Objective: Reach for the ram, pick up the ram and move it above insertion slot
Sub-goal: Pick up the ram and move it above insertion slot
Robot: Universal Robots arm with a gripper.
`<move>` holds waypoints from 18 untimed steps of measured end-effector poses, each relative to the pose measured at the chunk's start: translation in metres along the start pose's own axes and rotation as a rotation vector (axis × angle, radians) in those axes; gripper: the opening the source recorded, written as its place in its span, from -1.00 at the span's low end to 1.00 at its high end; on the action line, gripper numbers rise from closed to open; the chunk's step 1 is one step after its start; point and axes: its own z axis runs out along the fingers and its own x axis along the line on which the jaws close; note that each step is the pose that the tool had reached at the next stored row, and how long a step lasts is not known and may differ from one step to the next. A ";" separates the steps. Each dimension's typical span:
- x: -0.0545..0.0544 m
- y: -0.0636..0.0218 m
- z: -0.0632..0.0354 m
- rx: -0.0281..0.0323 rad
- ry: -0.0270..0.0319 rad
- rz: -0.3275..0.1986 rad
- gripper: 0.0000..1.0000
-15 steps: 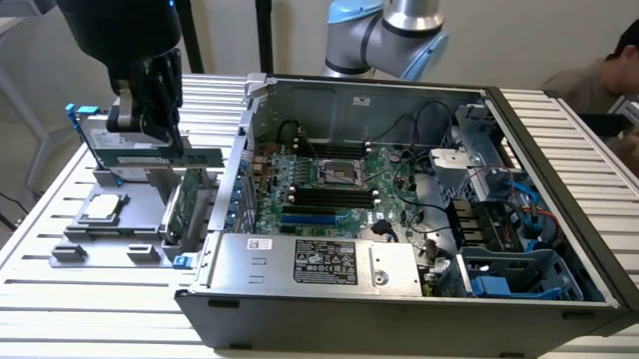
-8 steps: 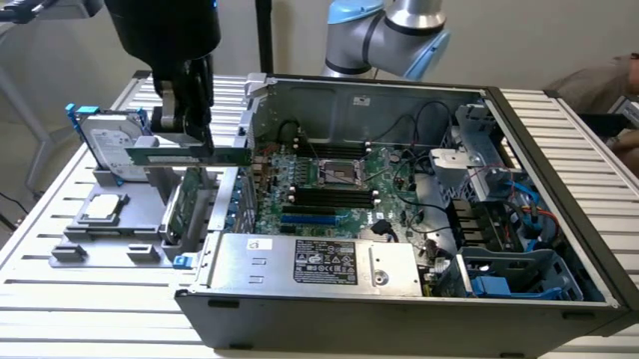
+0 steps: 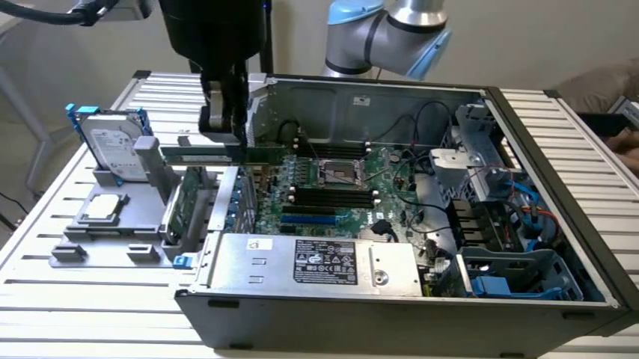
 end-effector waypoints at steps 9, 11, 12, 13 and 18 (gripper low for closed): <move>-0.003 -0.0413 0.0016 -0.0003 -0.0005 0.000 -0.75; -0.005 -0.0504 0.0029 -0.0003 -0.0004 0.000 -0.75; -0.006 -0.0549 0.0036 -0.0003 -0.0005 0.000 -0.75; -0.007 -0.0595 0.0044 -0.0003 -0.0004 0.000 -0.75; -0.017 -0.0814 0.0100 -0.0003 -0.0004 0.000 -0.75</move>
